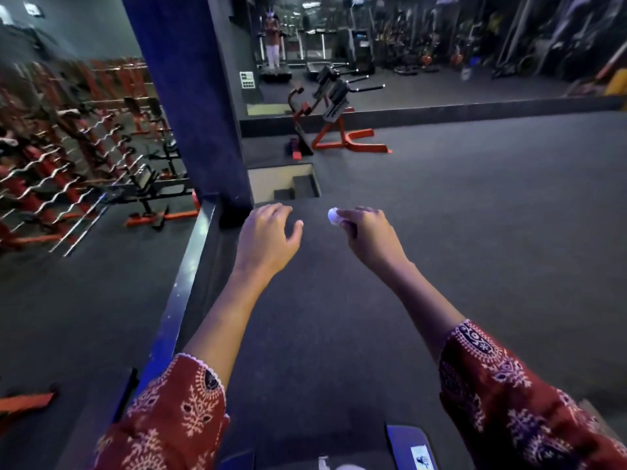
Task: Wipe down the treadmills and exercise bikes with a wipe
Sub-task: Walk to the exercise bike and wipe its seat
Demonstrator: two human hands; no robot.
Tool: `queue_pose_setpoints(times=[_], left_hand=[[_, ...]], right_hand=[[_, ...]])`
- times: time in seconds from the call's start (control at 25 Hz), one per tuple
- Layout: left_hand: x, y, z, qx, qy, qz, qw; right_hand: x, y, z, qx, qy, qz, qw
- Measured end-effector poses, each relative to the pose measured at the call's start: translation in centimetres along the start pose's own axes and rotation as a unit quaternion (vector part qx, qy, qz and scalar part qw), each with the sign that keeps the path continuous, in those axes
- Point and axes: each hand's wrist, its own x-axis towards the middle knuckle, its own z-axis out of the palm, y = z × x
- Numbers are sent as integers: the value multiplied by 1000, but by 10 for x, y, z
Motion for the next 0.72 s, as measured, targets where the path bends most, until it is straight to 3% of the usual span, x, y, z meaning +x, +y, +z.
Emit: queue_pose_setpoints(times=[0.24,0.44,0.72], left_hand=[[77,-24,62,-16,-24,50,998],[140,-45,146,-12,-17,65,998],[280,-40,391,-33,-36,134,990]], right_hand=[[71,47,40,8,25,37,999],[130,123,94,-9,43,13,999],[219,343,175,-67,109,45,991]])
